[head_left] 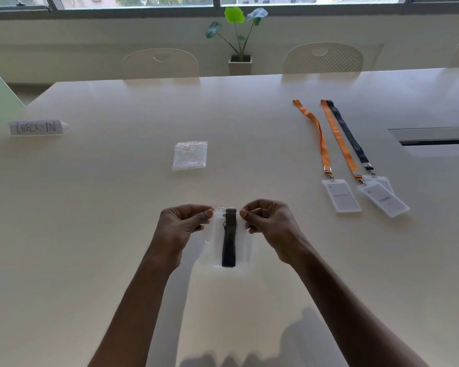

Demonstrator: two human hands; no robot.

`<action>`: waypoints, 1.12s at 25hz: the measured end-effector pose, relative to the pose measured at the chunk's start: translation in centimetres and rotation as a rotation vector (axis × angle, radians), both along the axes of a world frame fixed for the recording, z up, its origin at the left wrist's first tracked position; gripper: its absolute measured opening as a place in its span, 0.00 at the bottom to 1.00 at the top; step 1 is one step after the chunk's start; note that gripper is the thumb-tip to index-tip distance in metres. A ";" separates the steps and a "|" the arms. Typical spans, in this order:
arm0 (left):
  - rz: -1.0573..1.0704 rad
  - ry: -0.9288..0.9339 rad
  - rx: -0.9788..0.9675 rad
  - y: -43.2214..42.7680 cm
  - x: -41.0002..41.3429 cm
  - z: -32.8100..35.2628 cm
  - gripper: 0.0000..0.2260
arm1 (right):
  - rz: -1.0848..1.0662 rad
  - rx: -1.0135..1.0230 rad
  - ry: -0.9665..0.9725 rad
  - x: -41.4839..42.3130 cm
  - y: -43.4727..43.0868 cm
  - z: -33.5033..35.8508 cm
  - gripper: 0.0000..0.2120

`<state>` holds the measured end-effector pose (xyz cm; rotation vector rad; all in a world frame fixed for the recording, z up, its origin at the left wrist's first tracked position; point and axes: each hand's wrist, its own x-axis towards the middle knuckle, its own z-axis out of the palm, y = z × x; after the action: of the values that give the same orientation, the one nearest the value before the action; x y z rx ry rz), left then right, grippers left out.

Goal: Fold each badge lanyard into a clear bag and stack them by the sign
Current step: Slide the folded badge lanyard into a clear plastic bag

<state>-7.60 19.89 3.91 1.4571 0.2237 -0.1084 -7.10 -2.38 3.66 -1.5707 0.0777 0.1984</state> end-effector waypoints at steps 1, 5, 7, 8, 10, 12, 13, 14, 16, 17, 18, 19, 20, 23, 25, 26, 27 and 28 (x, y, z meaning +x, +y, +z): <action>0.000 0.004 -0.026 0.2 0.1 -0.2 0.12 | 0.015 0.004 0.009 0.0 0.2 0.0 0.06; -0.132 0.154 -0.088 1.5 -0.1 -0.8 0.18 | -0.028 0.002 -0.001 0.6 1.2 0.3 0.06; -0.242 0.186 -0.004 2.2 -0.8 -0.9 0.20 | -0.079 0.016 -0.005 1.0 1.5 0.5 0.06; -0.269 0.176 0.011 2.7 -0.8 -1.0 0.20 | -0.098 0.010 -0.014 1.4 1.8 0.7 0.06; -0.229 0.159 -0.027 2.8 -0.7 -1.0 0.16 | -0.126 0.011 -0.026 2.1 2.1 0.8 0.06; -0.151 0.167 -0.049 3.0 -0.5 -0.8 0.14 | -0.160 0.040 -0.029 2.6 2.7 0.9 0.04; -0.142 0.179 -0.048 3.4 -0.4 -0.8 0.13 | -0.173 0.055 -0.025 2.7 3.0 0.8 0.04; -0.164 0.192 -0.036 3.9 -0.4 -0.8 0.12 | -0.185 0.066 -0.018 2.7 3.4 0.6 0.04; -0.268 0.213 0.014 5.0 -0.3 -0.7 0.12 | -0.203 0.071 -0.010 2.9 3.9 0.1 0.04; -0.313 0.206 0.035 5.6 -0.1 -0.7 0.14 | -0.202 0.071 -0.008 2.9 4.2 -0.1 0.04; -0.320 0.188 0.052 6.1 0.3 -0.6 0.16 | -0.197 0.072 -0.003 3.1 4.5 -0.2 0.04; -0.286 0.163 0.058 6.4 0.8 -0.6 0.18 | -0.187 0.072 0.004 3.2 4.9 -0.2 0.04; -0.232 0.142 0.049 6.6 1.3 -0.6 0.19 | -0.173 0.066 0.010 3.3 5.3 -0.2 0.05; -0.123 0.129 -0.005 7.1 3.1 -0.8 0.19 | -0.119 0.034 0.026 3.9 7.3 -0.3 0.05; -0.052 0.127 0.007 7.9 4.0 -1.3 0.15 | -0.094 0.025 0.044 4.6 9.0 -0.8 0.04; -0.004 0.130 0.024 8.5 4.3 -1.5 0.12 | -0.088 0.012 0.054 5.0 9.9 -1.1 0.04; 0.037 0.134 0.051 9.0 4.5 -1.8 0.09 | -0.085 -0.008 0.061 5.3 10.7 -1.4 0.05; 0.071 0.133 0.085 9.8 4.6 -2.0 0.07 | -0.085 -0.035 0.065 5.8 11.7 -1.8 0.05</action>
<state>-2.97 29.64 1.88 1.5262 0.3927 -0.1399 -1.33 9.29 1.89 -1.5927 0.1996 0.1817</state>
